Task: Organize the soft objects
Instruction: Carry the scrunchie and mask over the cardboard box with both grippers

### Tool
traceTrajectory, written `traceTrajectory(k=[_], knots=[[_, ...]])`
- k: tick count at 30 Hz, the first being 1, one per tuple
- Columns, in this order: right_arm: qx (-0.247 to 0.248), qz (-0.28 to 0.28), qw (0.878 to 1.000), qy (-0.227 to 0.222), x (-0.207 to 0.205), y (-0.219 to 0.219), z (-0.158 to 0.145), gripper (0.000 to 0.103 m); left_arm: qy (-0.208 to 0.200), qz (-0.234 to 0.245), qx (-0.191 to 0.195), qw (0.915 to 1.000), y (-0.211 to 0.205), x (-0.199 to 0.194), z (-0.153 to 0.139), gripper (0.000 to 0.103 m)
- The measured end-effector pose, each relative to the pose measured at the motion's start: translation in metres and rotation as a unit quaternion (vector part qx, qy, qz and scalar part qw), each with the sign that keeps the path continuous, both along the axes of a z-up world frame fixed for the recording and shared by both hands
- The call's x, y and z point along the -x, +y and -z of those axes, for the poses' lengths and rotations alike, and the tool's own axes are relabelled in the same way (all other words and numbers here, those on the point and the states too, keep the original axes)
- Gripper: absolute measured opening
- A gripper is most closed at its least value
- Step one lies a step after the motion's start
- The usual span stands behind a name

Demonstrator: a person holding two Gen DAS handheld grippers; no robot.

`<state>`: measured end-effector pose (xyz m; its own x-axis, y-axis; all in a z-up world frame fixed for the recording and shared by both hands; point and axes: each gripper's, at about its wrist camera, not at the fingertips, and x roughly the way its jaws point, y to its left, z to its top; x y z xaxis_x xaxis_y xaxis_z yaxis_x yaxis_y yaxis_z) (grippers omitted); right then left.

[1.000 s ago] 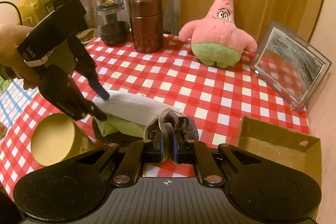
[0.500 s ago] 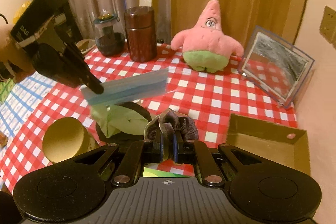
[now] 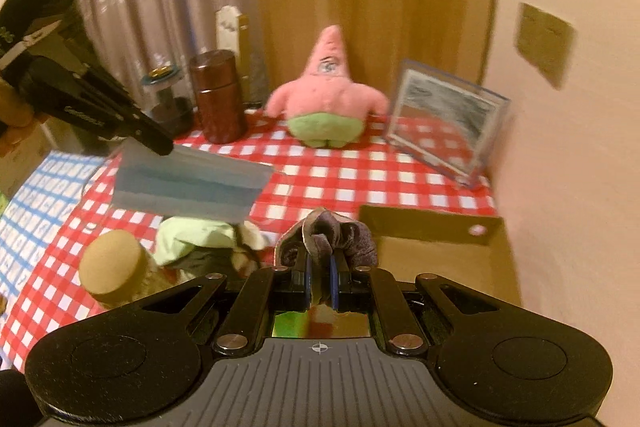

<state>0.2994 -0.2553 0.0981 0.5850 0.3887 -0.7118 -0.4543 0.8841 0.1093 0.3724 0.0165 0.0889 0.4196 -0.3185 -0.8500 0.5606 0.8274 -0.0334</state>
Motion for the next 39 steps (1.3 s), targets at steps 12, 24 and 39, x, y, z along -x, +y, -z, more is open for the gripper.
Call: traceTrajectory(k=[12,24,39], knots=[[-0.003,0.085,0.996,0.016,0.014,-0.092,0.013,0.009,0.003,0.031,0.069,0.9971,-0.132,0.015,-0.018,0.0],[-0.005,0.122,0.991,0.053,0.023,-0.135,0.055,0.009,0.012,-0.033,0.108,0.9935,-0.213,0.027,0.066,0.0],[-0.02,0.125,0.988,0.093,0.018,-0.137,0.099,0.009,0.069,-0.026,0.112,0.991,-0.227,0.033,0.132,0.027]])
